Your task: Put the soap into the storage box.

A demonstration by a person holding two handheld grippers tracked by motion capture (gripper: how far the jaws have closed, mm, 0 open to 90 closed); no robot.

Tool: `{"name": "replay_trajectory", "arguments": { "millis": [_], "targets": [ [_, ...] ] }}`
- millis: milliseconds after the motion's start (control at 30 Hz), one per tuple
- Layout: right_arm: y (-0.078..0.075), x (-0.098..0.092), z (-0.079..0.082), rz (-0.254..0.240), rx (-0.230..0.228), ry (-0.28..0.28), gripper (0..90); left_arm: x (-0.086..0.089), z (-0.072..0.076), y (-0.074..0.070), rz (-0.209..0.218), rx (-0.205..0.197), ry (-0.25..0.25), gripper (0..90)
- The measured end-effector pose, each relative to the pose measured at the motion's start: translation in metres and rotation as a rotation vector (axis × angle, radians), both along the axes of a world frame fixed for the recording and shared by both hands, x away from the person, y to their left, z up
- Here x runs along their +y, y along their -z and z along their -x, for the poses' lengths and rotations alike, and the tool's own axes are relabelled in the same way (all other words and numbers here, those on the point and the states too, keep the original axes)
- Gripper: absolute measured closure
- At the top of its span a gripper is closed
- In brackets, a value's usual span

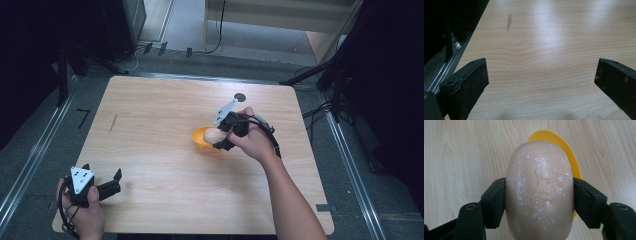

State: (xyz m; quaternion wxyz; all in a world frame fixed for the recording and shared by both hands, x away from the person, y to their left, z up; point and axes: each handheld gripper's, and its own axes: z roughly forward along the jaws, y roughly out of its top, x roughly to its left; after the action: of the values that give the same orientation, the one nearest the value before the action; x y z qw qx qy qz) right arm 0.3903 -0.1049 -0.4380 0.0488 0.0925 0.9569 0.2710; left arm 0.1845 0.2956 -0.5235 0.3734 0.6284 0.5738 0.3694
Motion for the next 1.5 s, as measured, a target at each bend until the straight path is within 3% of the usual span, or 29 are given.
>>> {"name": "replay_trajectory", "arguments": {
  "millis": [67,267,433,533,933,1400,1500],
  "targets": [
    [0.0,0.003,-0.005,-0.011,0.007,-0.015,33.0,0.0,0.0,0.0,0.003,-0.001,-0.001,0.0],
    [0.003,0.014,-0.011,0.032,0.005,-0.036,33.0,0.0,0.0,0.0,0.002,-0.003,0.001,0.0],
    [0.005,0.019,-0.016,0.029,0.006,-0.047,32.9,0.0,0.0,0.0,0.004,-0.003,0.001,0.0],
    [0.009,0.023,-0.02,0.052,0.014,-0.061,32.9,0.0,0.0,0.0,0.007,-0.004,0.001,0.0],
    [0.017,0.03,-0.028,0.071,0.045,-0.069,32.9,0.0,0.0,0.0,0.009,-0.003,0.004,0.0],
    [0.018,0.025,-0.031,0.063,0.06,-0.065,34.5,0.0,0.0,0.0,0.006,-0.002,0.008,0.0],
    [0.015,0.023,-0.032,0.03,0.065,-0.068,32.7,0.0,0.0,0.0,0.005,-0.003,0.007,0.0]
  ]
}}
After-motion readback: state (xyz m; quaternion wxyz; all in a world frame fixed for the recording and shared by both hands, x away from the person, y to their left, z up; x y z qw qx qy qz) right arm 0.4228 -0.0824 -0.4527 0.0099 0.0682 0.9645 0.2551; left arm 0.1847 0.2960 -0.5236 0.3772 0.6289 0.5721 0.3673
